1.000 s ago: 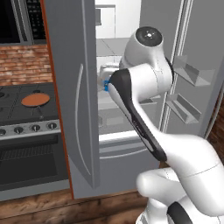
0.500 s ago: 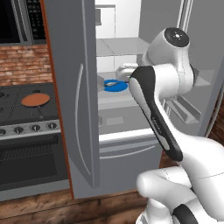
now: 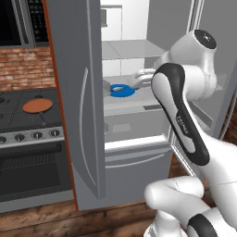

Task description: Retrieve the fish from the fridge and place it on the saucepan with marinade on the stove.

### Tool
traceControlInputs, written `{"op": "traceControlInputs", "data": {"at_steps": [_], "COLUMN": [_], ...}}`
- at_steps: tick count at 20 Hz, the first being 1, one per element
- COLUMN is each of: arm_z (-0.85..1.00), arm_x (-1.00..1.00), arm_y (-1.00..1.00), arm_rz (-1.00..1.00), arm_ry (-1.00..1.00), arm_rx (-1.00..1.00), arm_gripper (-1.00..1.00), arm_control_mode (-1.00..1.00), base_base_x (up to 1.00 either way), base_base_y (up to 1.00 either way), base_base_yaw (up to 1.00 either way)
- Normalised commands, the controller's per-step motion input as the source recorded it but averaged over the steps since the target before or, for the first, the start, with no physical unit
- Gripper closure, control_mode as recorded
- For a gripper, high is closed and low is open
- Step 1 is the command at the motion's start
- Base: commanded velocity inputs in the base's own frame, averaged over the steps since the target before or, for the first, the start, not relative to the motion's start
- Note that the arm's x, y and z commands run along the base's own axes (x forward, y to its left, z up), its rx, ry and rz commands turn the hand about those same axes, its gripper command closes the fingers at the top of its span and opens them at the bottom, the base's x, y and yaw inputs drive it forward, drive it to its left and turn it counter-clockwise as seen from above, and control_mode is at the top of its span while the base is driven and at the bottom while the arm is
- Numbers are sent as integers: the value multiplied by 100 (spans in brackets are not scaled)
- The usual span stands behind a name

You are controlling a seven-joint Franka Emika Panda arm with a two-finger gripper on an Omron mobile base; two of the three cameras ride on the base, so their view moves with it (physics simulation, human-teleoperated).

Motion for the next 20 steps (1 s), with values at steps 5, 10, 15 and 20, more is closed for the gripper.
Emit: {"op": "traceControlInputs", "data": {"at_steps": [5, 10, 15, 20], "arm_z": [0, 0, -6, -27], "arm_x": [0, 0, 0, 0], "arm_y": [-2, -15, -17, 0], "arm_rz": [39, 37, 36, 26], "arm_ry": [-4, -8, -13, -16], "arm_rx": [0, 0, 2, 1], "arm_gripper": [-100, -100, -100, -100], "arm_control_mode": [-100, -100, -100, -100], "base_base_x": [0, 0, 0, 0], "base_base_y": [0, 0, 0, 0], "base_base_yaw": [0, 0, 0, 0]}}
